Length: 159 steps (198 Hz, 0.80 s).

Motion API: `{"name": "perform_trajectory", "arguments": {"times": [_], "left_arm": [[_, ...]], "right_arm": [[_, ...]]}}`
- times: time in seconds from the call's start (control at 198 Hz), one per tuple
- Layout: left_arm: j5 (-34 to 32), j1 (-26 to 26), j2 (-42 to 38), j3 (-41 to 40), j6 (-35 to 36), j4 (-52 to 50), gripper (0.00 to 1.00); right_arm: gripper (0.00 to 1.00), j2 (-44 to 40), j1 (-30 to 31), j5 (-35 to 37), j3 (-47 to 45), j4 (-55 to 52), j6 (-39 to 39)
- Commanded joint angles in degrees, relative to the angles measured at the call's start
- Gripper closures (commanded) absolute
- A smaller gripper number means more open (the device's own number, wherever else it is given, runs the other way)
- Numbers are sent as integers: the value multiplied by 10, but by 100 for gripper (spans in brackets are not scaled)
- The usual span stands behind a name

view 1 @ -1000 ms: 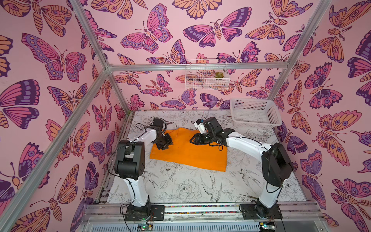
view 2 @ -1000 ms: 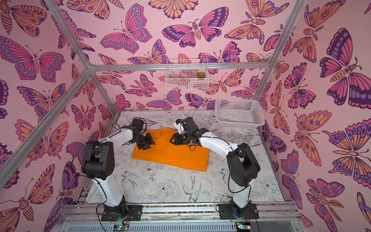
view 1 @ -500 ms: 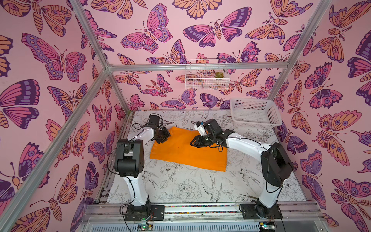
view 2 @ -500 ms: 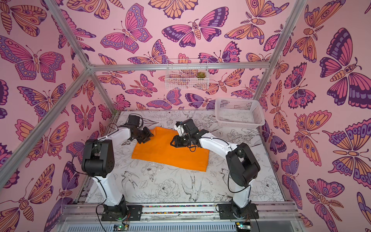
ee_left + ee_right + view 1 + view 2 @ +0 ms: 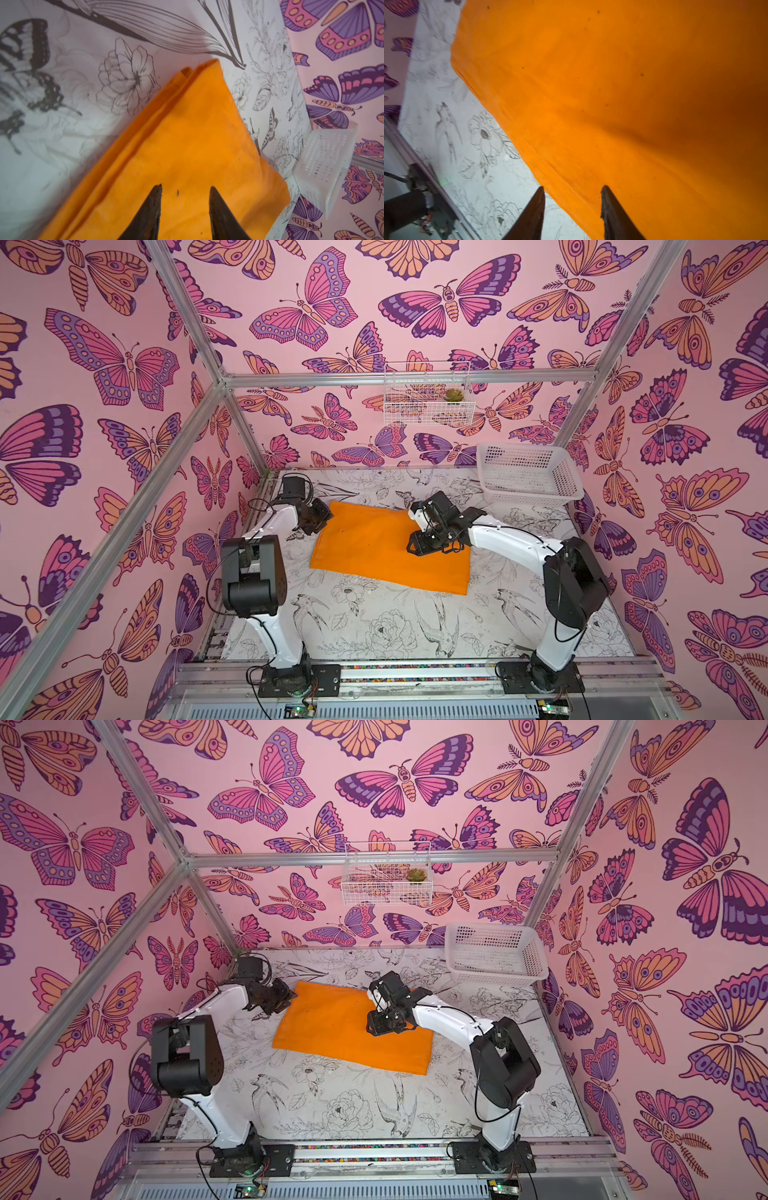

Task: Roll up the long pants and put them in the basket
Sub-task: Fold the long pant at the center of the board.

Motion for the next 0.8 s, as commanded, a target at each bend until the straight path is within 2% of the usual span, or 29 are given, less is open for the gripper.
{"name": "perform_trajectory", "arguments": {"times": [0.0, 0.172, 0.394, 0.561, 0.707, 0.798], "left_arm": [[-3, -26, -67, -42, 30, -60, 60], [7, -54, -115, -116, 10, -67, 60], [16, -77, -114, -163, -7, -47, 60], [20, -79, -103, -169, -11, -25, 60], [25, -80, -89, -159, -11, -17, 60], [23, -80, -82, -157, -9, -14, 60]], "right_arm": [[51, -5, 39, 94, 27, -101, -78], [50, 34, 82, 143, 30, -116, -94], [53, 63, 86, 160, 4, -76, -87], [54, 80, 85, 197, 6, -64, -83], [56, 99, 85, 201, 20, -69, -85], [65, 107, 86, 208, 23, -68, -83]]}}
